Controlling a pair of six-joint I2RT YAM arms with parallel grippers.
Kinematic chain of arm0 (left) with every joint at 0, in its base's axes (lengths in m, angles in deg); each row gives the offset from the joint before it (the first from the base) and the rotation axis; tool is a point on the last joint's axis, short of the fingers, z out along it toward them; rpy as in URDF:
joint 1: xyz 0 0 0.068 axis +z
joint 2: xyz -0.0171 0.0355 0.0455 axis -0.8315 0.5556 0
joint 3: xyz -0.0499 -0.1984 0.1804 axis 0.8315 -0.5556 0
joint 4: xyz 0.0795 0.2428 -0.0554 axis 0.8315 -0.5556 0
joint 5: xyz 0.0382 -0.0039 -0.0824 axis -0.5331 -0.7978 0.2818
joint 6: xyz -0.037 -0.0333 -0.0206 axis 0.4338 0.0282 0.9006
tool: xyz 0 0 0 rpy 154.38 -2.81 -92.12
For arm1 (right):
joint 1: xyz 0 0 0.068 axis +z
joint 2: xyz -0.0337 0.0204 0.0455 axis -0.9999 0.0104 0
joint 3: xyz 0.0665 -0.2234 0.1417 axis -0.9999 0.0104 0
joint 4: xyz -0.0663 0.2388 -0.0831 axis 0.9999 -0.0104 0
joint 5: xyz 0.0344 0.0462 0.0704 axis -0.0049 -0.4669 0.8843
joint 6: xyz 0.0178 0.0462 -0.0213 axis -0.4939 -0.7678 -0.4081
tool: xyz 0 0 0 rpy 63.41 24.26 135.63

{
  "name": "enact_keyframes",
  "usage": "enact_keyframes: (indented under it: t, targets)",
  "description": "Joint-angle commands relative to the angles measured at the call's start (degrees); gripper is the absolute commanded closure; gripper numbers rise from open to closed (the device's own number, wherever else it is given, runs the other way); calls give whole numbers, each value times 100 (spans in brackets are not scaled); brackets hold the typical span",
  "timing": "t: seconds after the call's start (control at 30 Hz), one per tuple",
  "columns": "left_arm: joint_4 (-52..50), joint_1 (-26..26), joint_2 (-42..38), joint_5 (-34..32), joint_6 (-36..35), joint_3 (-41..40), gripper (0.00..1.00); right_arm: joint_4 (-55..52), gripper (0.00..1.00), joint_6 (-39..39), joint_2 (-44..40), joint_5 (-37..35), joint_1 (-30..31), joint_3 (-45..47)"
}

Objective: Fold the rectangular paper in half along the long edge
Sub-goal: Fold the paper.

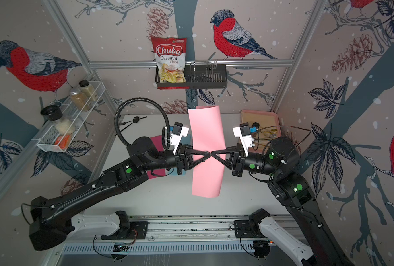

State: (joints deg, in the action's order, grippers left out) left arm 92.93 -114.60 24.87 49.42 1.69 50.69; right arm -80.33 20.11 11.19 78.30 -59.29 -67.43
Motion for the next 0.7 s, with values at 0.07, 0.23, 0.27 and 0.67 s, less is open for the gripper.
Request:
enact_keyframes:
  t: [0.07, 0.23, 0.27, 0.67]
  targets:
    - [417, -7, 2, 206, 67, 0, 100, 286, 100, -61, -21, 75, 15, 28]
    - [675, -10, 3, 388, 167, -94, 100, 155, 73, 14, -130, -124, 12, -34]
    - [731, -6, -24, 420, 182, -115, 100, 125, 64, 57, -174, -177, -2, -35]
    - [1312, -10, -184, 622, 405, -287, 100, -214, 70, 124, -264, -163, -101, -229]
